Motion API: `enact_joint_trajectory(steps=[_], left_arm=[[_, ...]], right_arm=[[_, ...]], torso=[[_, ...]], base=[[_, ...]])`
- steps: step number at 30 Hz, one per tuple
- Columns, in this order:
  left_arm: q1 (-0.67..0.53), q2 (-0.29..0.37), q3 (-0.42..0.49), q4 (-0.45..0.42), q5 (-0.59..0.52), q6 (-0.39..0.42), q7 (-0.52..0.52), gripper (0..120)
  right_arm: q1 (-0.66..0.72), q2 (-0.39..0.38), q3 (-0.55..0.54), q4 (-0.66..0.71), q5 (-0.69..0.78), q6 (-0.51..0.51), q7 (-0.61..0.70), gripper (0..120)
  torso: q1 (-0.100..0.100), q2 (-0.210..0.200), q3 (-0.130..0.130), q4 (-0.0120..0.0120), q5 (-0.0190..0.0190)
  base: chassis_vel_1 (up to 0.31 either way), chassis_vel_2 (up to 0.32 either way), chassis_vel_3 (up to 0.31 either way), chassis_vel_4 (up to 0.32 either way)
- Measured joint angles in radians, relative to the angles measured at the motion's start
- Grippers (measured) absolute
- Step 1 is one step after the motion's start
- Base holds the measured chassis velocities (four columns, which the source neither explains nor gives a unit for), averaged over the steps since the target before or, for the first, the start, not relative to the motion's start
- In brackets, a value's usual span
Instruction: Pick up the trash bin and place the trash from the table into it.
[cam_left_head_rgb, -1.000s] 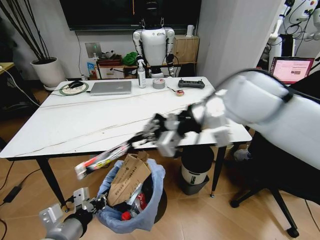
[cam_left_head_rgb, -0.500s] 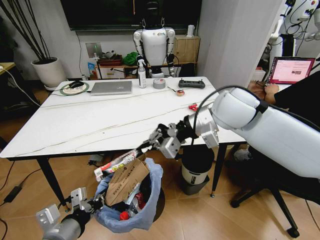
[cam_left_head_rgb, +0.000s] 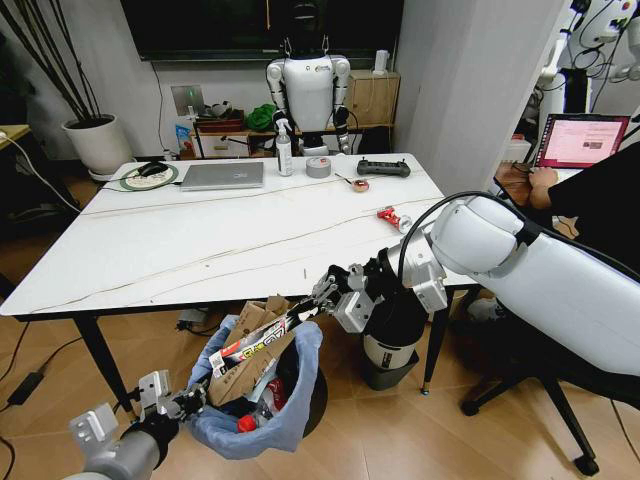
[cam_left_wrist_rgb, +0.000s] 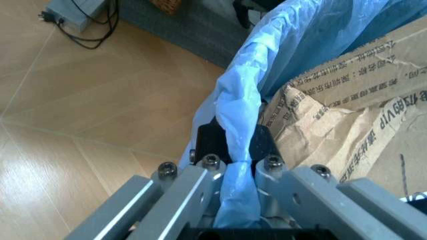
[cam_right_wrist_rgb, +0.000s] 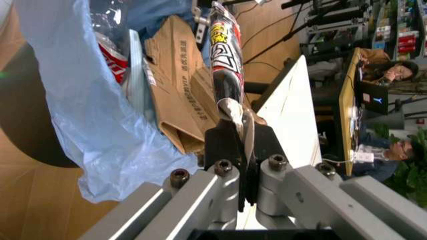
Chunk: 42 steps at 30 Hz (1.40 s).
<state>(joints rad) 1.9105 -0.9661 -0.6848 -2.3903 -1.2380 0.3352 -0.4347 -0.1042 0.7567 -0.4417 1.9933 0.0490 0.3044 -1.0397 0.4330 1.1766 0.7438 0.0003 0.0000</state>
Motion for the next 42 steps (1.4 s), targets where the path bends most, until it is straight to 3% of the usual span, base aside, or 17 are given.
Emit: enact_joint_trajectory(steps=[29, 35, 40, 42], left_arm=[[-0.01, -0.011, 0.003, -0.002, -0.002, -0.002, -0.001, 0], [-0.015, -0.013, 0.006, -0.002, -0.003, -0.002, -0.001, 0], [-0.018, -0.015, 0.011, 0.001, -0.004, -0.002, -0.001, 0], [-0.019, -0.016, 0.013, 0.002, -0.004, -0.002, -0.001, 0]], right_arm=[[-0.037, -0.027, 0.002, 0.022, -0.008, 0.014, -0.022, 0], [-0.036, -0.027, 0.0, 0.021, -0.007, 0.016, -0.023, 19], [-0.036, -0.021, -0.005, 0.019, -0.006, 0.017, -0.023, 41], [-0.035, -0.02, -0.006, 0.018, -0.006, 0.017, -0.023, 45]], torso=[[0.0, 0.0, 0.0, 0.0, 0.0], [0.0, 0.0, 0.0, 0.0, 0.0], [0.0, 0.0, 0.0, 0.0, 0.0], [0.0, 0.0, 0.0, 0.0, 0.0]], base=[[0.0, 0.0, 0.0, 0.0], [0.0, 0.0, 0.0, 0.0], [0.0, 0.0, 0.0, 0.0], [0.0, 0.0, 0.0, 0.0]])
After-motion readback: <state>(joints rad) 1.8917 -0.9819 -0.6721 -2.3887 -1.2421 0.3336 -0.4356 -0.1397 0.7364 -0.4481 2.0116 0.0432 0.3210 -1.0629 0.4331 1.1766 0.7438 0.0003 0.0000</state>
